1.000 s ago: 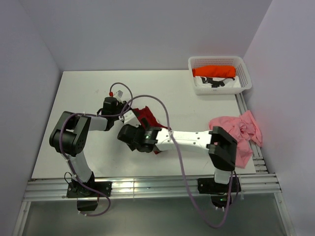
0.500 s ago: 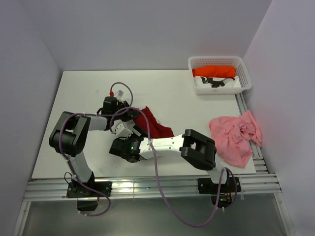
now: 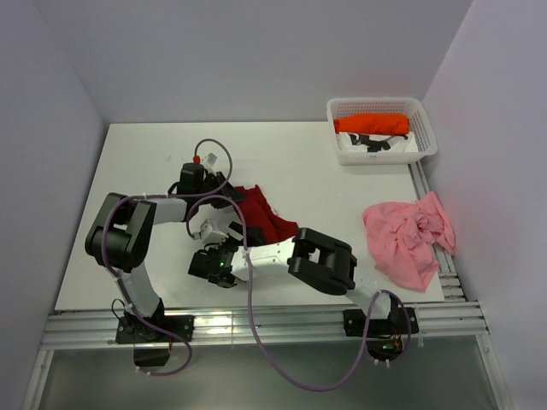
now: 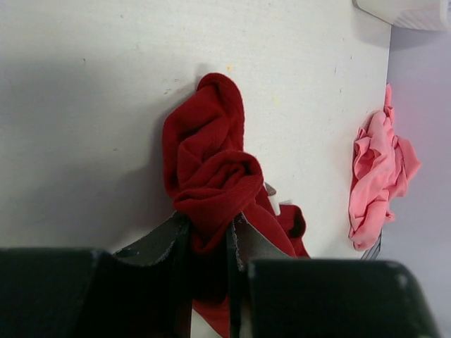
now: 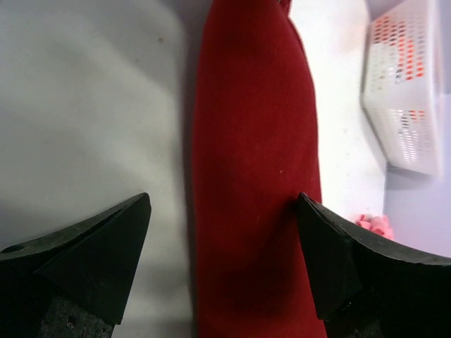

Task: Roll the t-shirts
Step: Roll the tshirt

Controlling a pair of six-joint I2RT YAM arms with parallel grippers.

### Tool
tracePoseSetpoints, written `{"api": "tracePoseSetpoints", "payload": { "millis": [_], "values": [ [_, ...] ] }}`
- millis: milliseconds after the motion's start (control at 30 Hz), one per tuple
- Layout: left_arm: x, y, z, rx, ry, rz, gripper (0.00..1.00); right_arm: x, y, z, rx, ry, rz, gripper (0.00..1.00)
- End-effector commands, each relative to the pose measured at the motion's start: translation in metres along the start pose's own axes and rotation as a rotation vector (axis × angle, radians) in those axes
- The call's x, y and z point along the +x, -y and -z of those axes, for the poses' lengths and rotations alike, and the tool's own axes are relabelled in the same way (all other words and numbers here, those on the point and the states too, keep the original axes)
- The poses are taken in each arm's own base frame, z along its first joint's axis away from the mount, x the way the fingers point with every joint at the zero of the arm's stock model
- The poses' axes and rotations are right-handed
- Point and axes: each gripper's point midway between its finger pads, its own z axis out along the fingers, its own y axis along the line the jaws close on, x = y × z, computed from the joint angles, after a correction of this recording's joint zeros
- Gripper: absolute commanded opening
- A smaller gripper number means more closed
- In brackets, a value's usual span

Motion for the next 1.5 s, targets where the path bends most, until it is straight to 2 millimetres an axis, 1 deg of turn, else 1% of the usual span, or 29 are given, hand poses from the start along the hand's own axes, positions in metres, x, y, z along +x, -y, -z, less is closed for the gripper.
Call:
{"api": "tracePoseSetpoints", "payload": {
  "millis": [0,200,400,533,633,700,733,767,833,867,900,933,967,1000,1033,1067,1100,1133,1167,1200,1233,1267,1300,1333,1367,1400,1433,1467],
  "values": [
    [-0.009,0.018,0.001,0.048,-0.016,-0.028,0.07,0.001,0.006,-0.009,0.094,0.002,0.019,0.91],
    [-0.004,0.016,-0.001,0.040,-0.050,-0.023,0.07,0.008,0.006,-0.020,0.138,-0.027,0.068,0.91],
    [0.002,0.009,-0.003,0.026,-0.080,-0.020,0.07,0.025,0.007,-0.039,0.184,-0.076,0.108,0.90],
    [0.004,0.007,-0.004,0.015,-0.091,-0.020,0.07,0.030,0.006,-0.046,0.185,-0.090,0.123,0.88],
    [0.005,0.005,-0.005,0.008,-0.100,-0.020,0.07,0.037,0.004,-0.052,0.153,-0.118,0.133,0.85],
    [0.004,0.005,-0.005,0.004,-0.102,-0.023,0.07,0.044,0.000,-0.055,0.120,-0.132,0.135,0.79],
    [0.005,0.005,-0.004,0.004,-0.107,-0.024,0.07,0.043,0.002,-0.055,0.106,-0.134,0.119,0.76],
    [0.004,0.006,-0.005,0.002,-0.105,-0.026,0.07,0.044,0.001,-0.055,0.084,-0.140,0.104,0.68],
    [0.004,0.006,-0.005,0.001,-0.108,-0.027,0.07,0.043,-0.001,-0.053,-0.002,-0.145,0.042,0.58],
    [0.004,0.006,-0.005,0.002,-0.107,-0.028,0.07,0.048,-0.002,-0.051,-0.030,-0.150,0.036,0.44],
    [0.003,0.006,-0.005,0.000,-0.103,-0.029,0.08,0.045,-0.009,-0.050,-0.087,-0.146,-0.010,0.32],
    [0.003,0.006,-0.004,0.000,-0.103,-0.031,0.08,0.036,-0.002,-0.046,-0.114,-0.134,-0.056,0.24],
    [0.002,0.007,-0.004,-0.001,-0.101,-0.031,0.08,0.035,-0.001,-0.045,-0.131,-0.133,-0.078,0.08],
    [0.001,0.007,-0.004,-0.004,-0.096,-0.032,0.09,0.036,-0.002,-0.044,-0.158,-0.134,-0.101,0.00],
    [0.001,0.007,-0.003,-0.004,-0.095,-0.036,0.09,0.037,-0.006,-0.042,-0.205,-0.141,-0.119,0.00],
    [0.000,0.008,-0.002,-0.004,-0.091,-0.038,0.09,0.039,-0.003,-0.041,-0.235,-0.145,-0.137,0.00],
    [-0.001,0.009,-0.001,-0.004,-0.088,-0.039,0.10,0.035,-0.006,-0.039,-0.269,-0.130,-0.168,0.00],
    [-0.001,0.008,-0.001,-0.007,-0.088,-0.042,0.12,0.034,-0.015,-0.035,-0.349,-0.136,-0.185,0.00],
    [-0.002,0.010,0.001,-0.004,-0.083,-0.045,0.14,0.028,-0.010,-0.032,-0.387,-0.123,-0.224,0.00],
    [-0.002,0.010,0.001,-0.005,-0.079,-0.043,0.20,0.030,-0.013,-0.031,-0.423,-0.119,-0.244,0.00],
    [-0.003,0.010,0.002,-0.004,-0.073,-0.043,0.23,0.029,-0.022,-0.024,-0.512,-0.125,-0.267,0.00],
    [-0.003,0.010,0.004,-0.002,-0.066,-0.045,0.28,0.022,-0.018,-0.019,-0.555,-0.106,-0.299,0.00],
    [-0.003,0.011,0.005,0.000,-0.062,-0.041,0.39,0.025,-0.017,-0.021,-0.588,-0.107,-0.321,0.00],
    [-0.004,0.011,0.006,0.001,-0.057,-0.040,0.44,0.024,-0.018,-0.018,-0.626,-0.104,-0.336,0.00],
    [-0.004,0.009,0.009,0.000,-0.052,-0.036,0.49,0.028,-0.025,-0.012,-0.709,-0.111,-0.348,0.00],
    [-0.006,0.009,0.010,0.003,-0.046,-0.035,0.56,0.025,-0.016,-0.013,-0.738,-0.105,-0.385,0.00],
    [-0.009,0.007,0.013,0.006,-0.041,-0.029,0.59,0.026,-0.015,-0.012,-0.772,-0.109,-0.402,0.00],
    [-0.009,0.006,0.016,0.011,-0.039,-0.025,0.62,0.030,-0.021,-0.005,-0.861,-0.115,-0.418,0.00]
  ]
}}
